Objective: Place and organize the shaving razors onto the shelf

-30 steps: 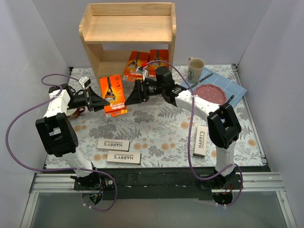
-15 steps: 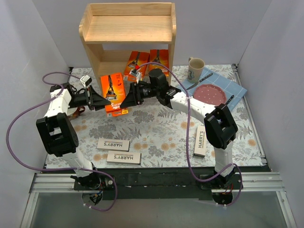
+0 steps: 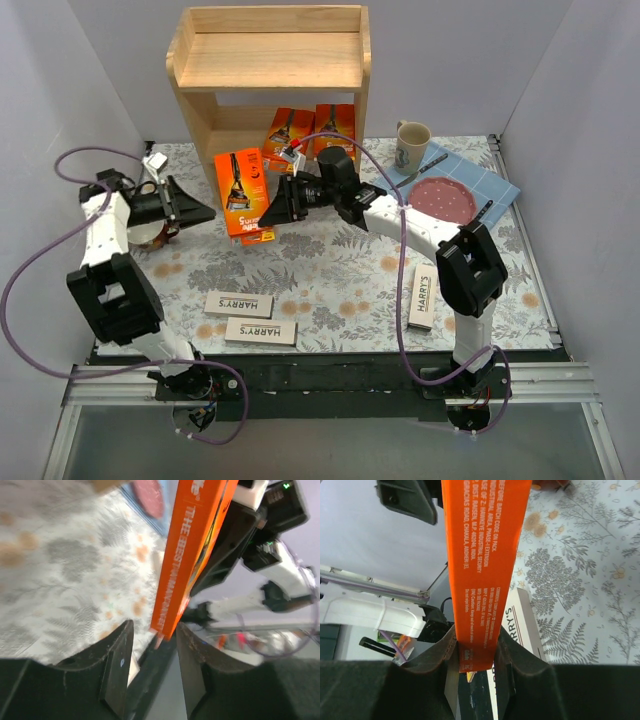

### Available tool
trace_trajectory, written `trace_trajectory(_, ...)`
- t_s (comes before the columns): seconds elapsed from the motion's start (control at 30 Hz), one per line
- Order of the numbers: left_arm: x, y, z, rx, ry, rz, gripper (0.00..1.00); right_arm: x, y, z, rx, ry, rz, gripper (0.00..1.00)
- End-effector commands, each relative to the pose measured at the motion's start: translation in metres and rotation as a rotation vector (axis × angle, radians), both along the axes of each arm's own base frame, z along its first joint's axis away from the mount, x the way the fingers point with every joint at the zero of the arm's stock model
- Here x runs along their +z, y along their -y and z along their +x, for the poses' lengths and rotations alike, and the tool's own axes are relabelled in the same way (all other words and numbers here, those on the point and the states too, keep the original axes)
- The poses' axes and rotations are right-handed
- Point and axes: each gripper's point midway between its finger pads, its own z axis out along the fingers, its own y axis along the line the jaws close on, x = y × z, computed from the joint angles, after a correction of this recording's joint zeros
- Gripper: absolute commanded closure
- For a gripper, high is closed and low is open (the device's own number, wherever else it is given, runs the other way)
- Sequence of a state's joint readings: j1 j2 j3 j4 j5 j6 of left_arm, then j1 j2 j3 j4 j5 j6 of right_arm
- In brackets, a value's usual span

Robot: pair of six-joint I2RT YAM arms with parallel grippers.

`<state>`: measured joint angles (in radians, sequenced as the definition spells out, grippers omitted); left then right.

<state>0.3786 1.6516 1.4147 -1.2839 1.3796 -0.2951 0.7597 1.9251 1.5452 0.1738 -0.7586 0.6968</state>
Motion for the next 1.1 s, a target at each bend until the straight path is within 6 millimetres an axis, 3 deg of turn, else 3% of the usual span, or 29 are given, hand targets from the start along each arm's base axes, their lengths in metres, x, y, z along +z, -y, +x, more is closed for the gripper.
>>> trace_trajectory(0.0,0.025,-0.052,0.019,0.274,0.311,0.347,0.59,0.034,0.02,0.01,-0.032,0.105,0.047,0.99)
trace_trajectory(0.03,0.031,-0.054,0.023,0.334,0.34,0.359,0.54,0.034,0.02,0.01,-0.033,0.11,0.047,0.99)
trace_trajectory(0.07,0.055,-0.053,0.017,0.387,0.481,0.409,0.52,0.034,0.021,0.012,-0.04,0.111,0.044,0.99)
trace_trajectory(0.1,0.058,-0.062,0.031,0.439,0.608,0.451,0.48,0.034,0.022,0.013,-0.043,0.112,0.043,0.99)
trace_trajectory(0.17,0.061,-0.071,0.051,0.505,0.643,0.473,0.4,0.034,0.023,0.014,-0.048,0.115,0.039,0.99)
trace_trajectory(0.2,0.074,-0.077,0.064,0.531,0.705,0.49,0.35,0.035,0.023,0.015,-0.05,0.118,0.04,0.99)
trace_trajectory(0.33,0.096,-0.093,0.105,0.656,0.828,0.547,0.34,0.03,0.025,0.014,-0.055,0.108,0.026,0.99)
trace_trajectory(0.4,0.097,-0.096,0.124,0.671,0.87,0.566,0.34,0.03,0.027,0.015,-0.063,0.104,0.025,0.99)
trace_trajectory(0.5,0.111,-0.089,0.146,0.664,0.921,0.563,0.34,0.029,0.028,0.016,-0.07,0.103,0.026,0.99)
trace_trajectory(0.63,0.112,-0.069,0.175,0.623,0.934,0.506,0.35,0.03,0.028,0.016,-0.074,0.107,0.028,0.99)
trace_trajectory(0.73,0.125,-0.052,0.185,0.599,0.973,0.48,0.37,0.028,0.029,0.018,-0.084,0.108,0.022,0.99)
trace_trajectory(0.8,0.127,-0.051,0.194,0.624,0.973,0.483,0.38,0.029,0.03,0.018,-0.092,0.111,0.02,0.99)
trace_trajectory(0.87,0.131,-0.047,0.199,0.657,0.972,0.489,0.45,0.027,0.031,0.02,-0.103,0.107,0.014,0.99)
trace_trajectory(0.9,0.133,-0.055,0.204,0.727,0.955,0.511,0.5,0.027,0.031,0.019,-0.104,0.105,0.011,0.99)
trace_trajectory(1.07,0.139,-0.047,0.191,0.747,0.98,0.511,0.97,0.028,0.032,0.027,-0.138,0.091,-0.005,0.99)
